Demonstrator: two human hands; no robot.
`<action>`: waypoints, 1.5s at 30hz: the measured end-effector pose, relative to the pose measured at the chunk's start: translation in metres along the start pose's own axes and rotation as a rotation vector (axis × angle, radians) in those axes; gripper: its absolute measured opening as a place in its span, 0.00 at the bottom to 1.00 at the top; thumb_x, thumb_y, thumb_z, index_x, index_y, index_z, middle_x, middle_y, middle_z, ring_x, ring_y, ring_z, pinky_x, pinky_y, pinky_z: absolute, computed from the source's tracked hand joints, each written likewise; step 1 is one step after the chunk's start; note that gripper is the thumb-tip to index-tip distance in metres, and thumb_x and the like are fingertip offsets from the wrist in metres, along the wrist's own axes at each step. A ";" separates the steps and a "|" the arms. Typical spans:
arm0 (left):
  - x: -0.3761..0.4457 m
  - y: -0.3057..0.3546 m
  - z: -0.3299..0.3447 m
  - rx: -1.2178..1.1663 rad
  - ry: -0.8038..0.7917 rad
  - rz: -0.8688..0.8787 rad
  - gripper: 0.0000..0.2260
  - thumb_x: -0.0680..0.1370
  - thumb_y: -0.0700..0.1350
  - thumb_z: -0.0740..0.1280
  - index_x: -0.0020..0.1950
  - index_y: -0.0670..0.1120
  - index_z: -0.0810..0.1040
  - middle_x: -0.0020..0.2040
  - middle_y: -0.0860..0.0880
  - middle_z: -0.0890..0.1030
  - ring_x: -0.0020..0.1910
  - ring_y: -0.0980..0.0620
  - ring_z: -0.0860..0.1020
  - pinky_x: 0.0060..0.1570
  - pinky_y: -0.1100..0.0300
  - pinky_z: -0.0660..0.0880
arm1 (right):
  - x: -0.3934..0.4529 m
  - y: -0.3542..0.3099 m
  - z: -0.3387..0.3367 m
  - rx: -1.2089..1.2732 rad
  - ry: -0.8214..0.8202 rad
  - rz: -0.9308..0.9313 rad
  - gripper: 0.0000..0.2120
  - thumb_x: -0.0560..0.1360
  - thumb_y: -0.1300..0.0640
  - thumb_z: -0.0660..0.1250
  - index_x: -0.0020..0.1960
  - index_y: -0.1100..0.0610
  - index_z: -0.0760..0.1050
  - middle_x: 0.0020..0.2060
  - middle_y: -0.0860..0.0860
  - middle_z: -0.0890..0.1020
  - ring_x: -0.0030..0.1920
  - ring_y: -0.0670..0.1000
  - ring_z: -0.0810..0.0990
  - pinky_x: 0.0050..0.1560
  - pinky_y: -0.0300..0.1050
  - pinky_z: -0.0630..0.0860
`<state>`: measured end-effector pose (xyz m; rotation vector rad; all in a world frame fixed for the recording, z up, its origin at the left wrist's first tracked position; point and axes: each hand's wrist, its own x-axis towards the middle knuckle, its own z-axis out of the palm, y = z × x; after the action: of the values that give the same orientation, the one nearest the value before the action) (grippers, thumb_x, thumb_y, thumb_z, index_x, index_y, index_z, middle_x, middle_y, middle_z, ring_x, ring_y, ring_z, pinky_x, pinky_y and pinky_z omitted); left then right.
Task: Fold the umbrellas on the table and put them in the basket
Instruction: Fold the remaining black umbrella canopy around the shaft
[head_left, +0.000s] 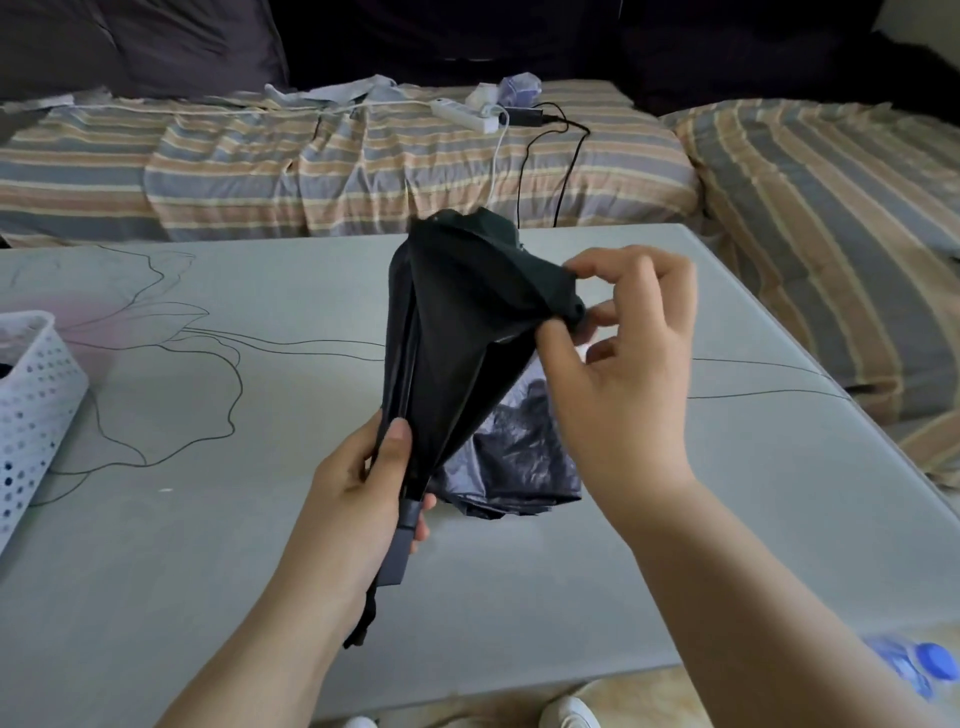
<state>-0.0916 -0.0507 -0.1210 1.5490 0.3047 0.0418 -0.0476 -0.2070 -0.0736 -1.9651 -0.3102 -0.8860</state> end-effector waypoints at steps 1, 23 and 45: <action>0.000 -0.001 -0.001 0.006 0.002 0.013 0.10 0.80 0.52 0.59 0.45 0.53 0.78 0.27 0.45 0.76 0.24 0.50 0.73 0.25 0.58 0.71 | 0.003 0.004 -0.002 -0.037 -0.019 -0.069 0.12 0.71 0.67 0.66 0.52 0.55 0.76 0.48 0.41 0.69 0.36 0.42 0.72 0.36 0.32 0.69; 0.017 -0.008 -0.030 0.175 0.059 0.088 0.10 0.80 0.49 0.62 0.58 0.61 0.78 0.31 0.49 0.76 0.24 0.52 0.73 0.26 0.59 0.71 | 0.027 0.016 -0.055 0.059 -0.878 0.336 0.23 0.56 0.33 0.74 0.40 0.50 0.81 0.41 0.48 0.80 0.46 0.47 0.79 0.53 0.50 0.74; 0.018 -0.007 -0.032 0.103 0.080 -0.036 0.06 0.80 0.49 0.63 0.49 0.55 0.79 0.30 0.44 0.75 0.21 0.53 0.72 0.21 0.62 0.69 | 0.006 0.023 -0.007 1.058 -0.865 0.624 0.27 0.68 0.50 0.75 0.63 0.62 0.75 0.59 0.60 0.80 0.61 0.59 0.78 0.61 0.50 0.74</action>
<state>-0.0825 -0.0153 -0.1305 1.6461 0.4030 0.0612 -0.0342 -0.2256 -0.0828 -1.1672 -0.4784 0.5255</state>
